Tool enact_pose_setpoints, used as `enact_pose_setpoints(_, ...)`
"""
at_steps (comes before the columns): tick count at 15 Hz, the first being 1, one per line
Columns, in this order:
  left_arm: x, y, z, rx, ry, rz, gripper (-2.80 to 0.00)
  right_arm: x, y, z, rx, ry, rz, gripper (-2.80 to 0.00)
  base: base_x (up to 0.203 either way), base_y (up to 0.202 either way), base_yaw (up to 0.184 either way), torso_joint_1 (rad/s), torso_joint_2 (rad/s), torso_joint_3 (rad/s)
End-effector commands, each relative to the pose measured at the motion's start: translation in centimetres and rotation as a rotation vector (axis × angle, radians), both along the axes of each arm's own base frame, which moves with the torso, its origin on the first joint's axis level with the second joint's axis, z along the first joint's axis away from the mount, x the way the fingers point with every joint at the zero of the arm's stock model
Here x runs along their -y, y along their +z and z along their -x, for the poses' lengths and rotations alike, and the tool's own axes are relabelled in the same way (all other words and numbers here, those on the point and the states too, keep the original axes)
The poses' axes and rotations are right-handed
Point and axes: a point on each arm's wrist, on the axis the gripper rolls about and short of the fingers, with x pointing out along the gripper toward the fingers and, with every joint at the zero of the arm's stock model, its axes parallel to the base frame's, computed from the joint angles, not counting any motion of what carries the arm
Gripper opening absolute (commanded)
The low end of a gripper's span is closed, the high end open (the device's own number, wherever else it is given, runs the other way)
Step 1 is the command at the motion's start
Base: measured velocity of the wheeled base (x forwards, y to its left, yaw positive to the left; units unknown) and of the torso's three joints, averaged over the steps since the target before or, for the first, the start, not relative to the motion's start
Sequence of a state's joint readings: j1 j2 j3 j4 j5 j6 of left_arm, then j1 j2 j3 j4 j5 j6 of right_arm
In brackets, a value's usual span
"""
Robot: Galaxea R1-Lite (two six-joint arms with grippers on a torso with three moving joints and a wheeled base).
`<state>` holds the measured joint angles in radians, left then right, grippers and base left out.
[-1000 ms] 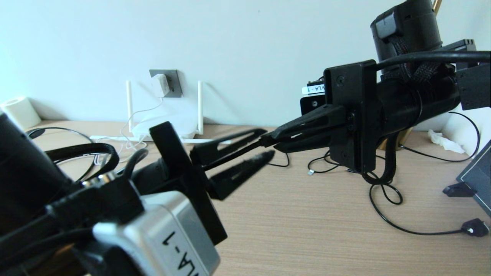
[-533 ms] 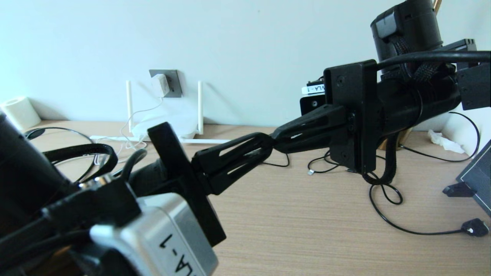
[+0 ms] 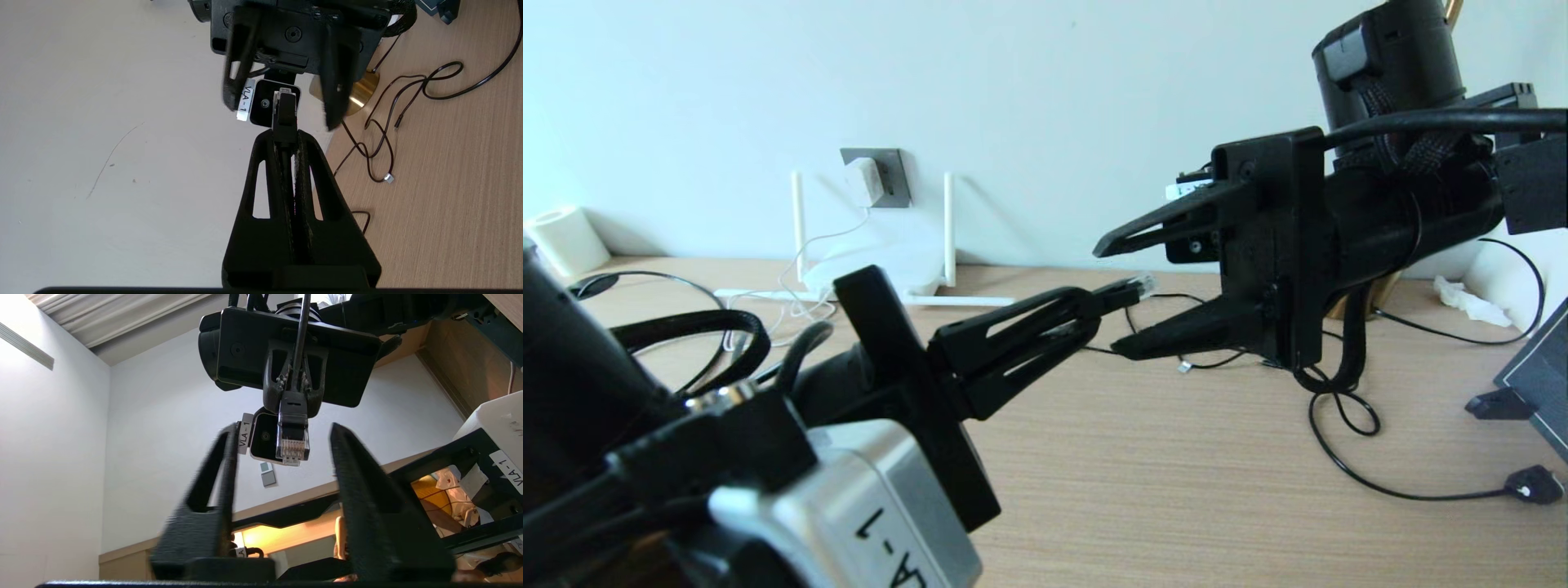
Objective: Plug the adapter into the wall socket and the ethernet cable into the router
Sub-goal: Plug cable into router interface
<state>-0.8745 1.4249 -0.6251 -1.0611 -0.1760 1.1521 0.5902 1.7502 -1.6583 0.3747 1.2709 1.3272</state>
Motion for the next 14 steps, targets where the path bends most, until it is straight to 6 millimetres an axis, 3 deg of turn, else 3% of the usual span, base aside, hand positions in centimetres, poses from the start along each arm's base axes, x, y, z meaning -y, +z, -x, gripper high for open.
enact_pose_setpoints(1, -0.1, 0.2, 0.1, 0.012, 0.004, 0.007, -2.8, 0.0, -0.1, 0.0, -0.013, 0.006, 0.003, 0.0, 0.0, 0.0, 0.0, 0.0, 0.0, 0.0)
enact_pose_setpoints(4, -0.5, 0.2, 0.0, -0.054, 0.127, 0.052, -2.8, 0.5, -0.4, 0.5, 0.039, -0.093, 0.044, 0.0, 0.0, 0.0, 0.0, 0.0, 0.0, 0.0)
enact_pose_setpoints(7, -0.7, 1.3, -0.6, -0.308, 0.277, 0.252, -2.8, 2.3, -1.2, 2.1, 0.355, -0.431, 0.23, 0.0, 0.0, 0.0, 0.0, 0.0, 0.0, 0.0)
enact_pose_setpoints(8, -1.2, 1.7, -0.5, -0.398, 0.326, 0.311, -2.8, 3.2, -1.6, 3.1, 0.48, -0.551, 0.331, -2.25, 0.0, 0.0, 0.0, 0.0, 0.0, 0.0)
enact_pose_setpoints(9, -2.0, 1.9, -0.4, -0.495, 0.369, 0.371, -2.8, 4.5, -1.5, 4.8, 0.601, -0.638, 0.41, -2.8, 0.0, 0.0, 0.0, 0.0, 0.0, 0.0)
enact_pose_setpoints(12, -5.2, 0.7, -1.8, -0.769, 0.52, 0.581, -2.8, 8.8, -1.5, 10.4, 0.802, -0.761, 0.502, -2.8, 0.0, 0.0, 0.0, 0.0, 0.0, 0.0)
enact_pose_setpoints(14, -7.0, -0.8, -2.9, -0.89, 0.608, 0.718, -2.8, 11.7, -3.8, 13.9, 0.97, -0.817, 0.661, -2.8, 0.0, 0.0, 0.0, 0.0, 0.0, 0.0)
